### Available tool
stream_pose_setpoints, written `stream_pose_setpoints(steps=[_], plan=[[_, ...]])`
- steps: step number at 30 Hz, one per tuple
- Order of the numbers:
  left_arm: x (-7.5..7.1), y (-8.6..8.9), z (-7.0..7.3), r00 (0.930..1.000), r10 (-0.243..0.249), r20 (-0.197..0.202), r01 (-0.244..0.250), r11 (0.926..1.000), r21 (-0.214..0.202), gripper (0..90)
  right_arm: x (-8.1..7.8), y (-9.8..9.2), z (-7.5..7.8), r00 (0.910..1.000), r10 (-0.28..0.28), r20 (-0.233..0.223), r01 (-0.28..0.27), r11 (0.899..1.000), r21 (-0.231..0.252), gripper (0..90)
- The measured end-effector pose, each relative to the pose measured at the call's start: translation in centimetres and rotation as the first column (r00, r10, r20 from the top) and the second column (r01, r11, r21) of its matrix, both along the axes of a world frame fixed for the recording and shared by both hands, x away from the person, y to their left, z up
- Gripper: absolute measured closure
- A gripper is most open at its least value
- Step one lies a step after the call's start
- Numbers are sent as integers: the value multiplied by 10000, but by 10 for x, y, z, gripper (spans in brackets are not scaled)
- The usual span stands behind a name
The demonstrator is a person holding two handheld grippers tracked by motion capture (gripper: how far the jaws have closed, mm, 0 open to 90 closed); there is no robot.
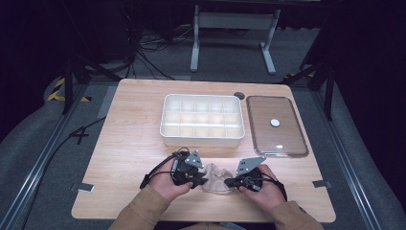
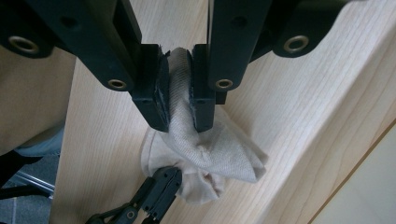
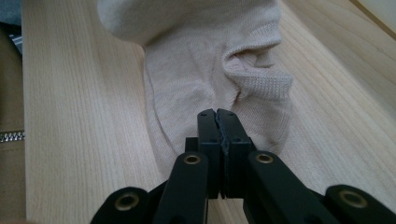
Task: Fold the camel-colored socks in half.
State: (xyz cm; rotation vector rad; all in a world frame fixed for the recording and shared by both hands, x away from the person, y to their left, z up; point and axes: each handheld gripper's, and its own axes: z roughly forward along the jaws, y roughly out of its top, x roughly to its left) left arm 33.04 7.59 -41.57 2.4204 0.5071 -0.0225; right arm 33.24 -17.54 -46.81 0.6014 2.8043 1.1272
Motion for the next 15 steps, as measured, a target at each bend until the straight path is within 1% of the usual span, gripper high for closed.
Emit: stream_pose_setpoints(steps=[3,4,6,7,10,11,12,13,15], plan=[[3,-6,-1,9998,-194,-30,194,9998,-14,789,-1,-1,-1,10000,-4,73,3,10000,82,894],[3,-8,-1,9998,-153,-86,152,9999,-29,787,-1,-1,-1,9999,12,117,-13,10000,89,894],[5,-12,-1,9997,-252,-65,252,9997,-45,785,-2,-1,-1,9998,-2,178,0,9999,128,893],[6,-14,-2,9997,-243,-91,242,9996,-116,784,-3,-2,-2,9998,-11,202,7,9998,184,893],[7,-17,-2,9994,-305,-170,304,9995,-103,782,-3,-3,-3,9998,-46,200,40,9995,300,891],[8,-19,-3,9992,-361,-177,360,9993,-51,781,-3,-4,-3,9998,-55,192,49,9994,336,882],[8,-21,-4,9993,-355,-141,356,9994,23,780,-3,-4,-3,9998,-35,181,28,9992,396,846],[8,-21,-5,9992,-393,-120,394,9992,92,781,-4,-6,0,9998,-63,208,57,9995,316,821],[9,-21,-5,9990,-421,-155,422,9991,81,780,-7,-11,8,9988,-149,461,138,9996,250,843]])
